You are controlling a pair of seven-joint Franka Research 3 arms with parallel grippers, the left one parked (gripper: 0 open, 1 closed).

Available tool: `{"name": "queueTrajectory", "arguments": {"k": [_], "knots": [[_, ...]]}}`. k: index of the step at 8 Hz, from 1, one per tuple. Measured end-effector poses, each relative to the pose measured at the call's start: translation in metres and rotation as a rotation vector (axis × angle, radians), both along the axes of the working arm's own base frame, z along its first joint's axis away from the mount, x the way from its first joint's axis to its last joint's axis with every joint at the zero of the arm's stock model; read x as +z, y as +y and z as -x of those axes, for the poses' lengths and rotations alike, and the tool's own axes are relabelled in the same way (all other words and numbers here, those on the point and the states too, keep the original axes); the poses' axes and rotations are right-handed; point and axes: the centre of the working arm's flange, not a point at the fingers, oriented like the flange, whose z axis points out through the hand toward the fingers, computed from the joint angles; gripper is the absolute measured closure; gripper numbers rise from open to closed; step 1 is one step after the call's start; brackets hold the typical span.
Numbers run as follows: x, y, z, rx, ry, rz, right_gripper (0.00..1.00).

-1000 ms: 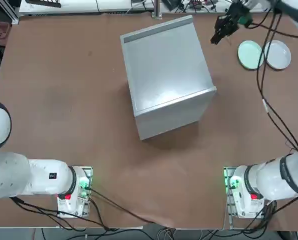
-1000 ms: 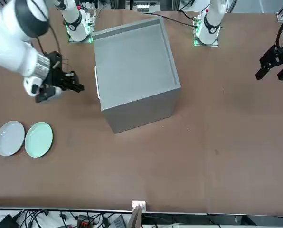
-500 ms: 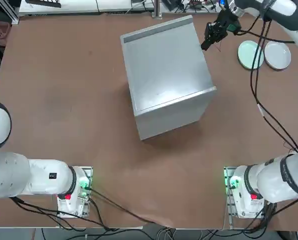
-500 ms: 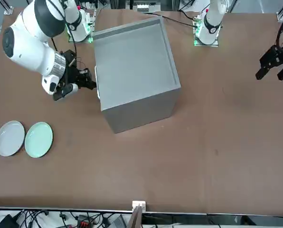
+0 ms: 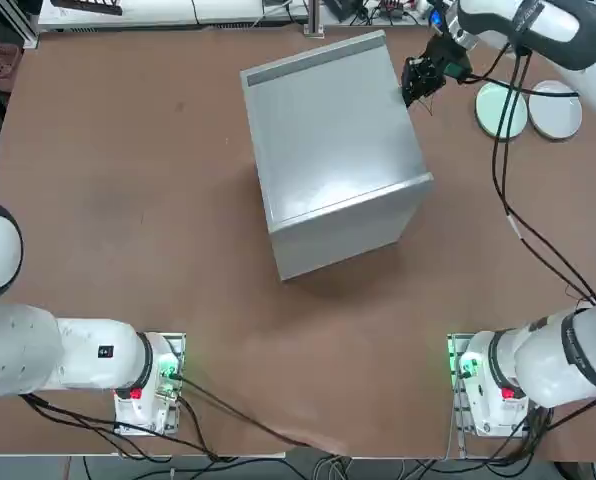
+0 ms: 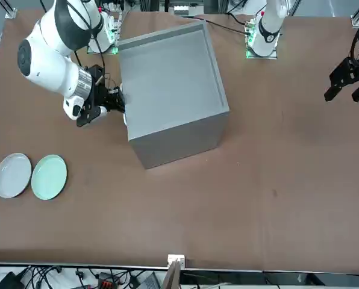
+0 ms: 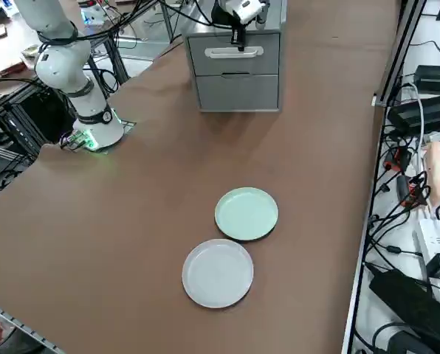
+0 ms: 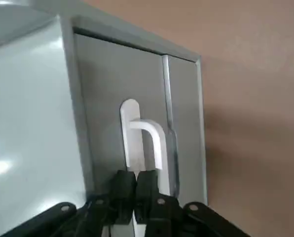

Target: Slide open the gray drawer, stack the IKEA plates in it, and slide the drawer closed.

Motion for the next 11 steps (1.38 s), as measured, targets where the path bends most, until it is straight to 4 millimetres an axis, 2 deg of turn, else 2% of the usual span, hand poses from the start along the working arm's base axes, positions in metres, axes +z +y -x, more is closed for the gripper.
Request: {"name": "queueTrajectory", "arguments": {"k": [6, 9, 11], "knots": [[-0.0036, -0.0010, -0.0009, 0.001, 0.004, -0.010, 0.97], [-0.0014, -0.0016, -0.0028, 0.045, -0.028, 0.034, 0.79], [0.0024, 0.0029, -0.0025, 0.077, -0.048, 0.067, 0.78]]}}
